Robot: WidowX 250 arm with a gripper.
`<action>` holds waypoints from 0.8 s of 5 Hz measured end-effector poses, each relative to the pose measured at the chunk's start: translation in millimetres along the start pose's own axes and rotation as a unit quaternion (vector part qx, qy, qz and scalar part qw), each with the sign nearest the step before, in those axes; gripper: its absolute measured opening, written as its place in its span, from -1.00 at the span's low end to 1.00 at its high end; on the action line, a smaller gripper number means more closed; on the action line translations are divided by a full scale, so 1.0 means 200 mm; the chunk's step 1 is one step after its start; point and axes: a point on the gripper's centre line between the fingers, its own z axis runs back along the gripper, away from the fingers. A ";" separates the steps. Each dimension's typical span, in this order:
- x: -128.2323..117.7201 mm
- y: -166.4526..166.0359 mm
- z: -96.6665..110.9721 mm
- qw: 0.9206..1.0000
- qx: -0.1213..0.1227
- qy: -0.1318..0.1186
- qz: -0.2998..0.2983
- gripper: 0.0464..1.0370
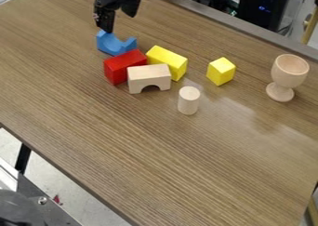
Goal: Pick a blue plastic on a yellow cube
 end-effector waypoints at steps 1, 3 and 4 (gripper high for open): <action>0.02 0.03 -0.08 1.000 0.018 0.002 0.002 0.92; 0.02 0.03 -0.14 0.999 0.032 0.006 0.004 0.92; 0.03 0.04 -0.19 0.999 0.040 0.009 0.010 0.92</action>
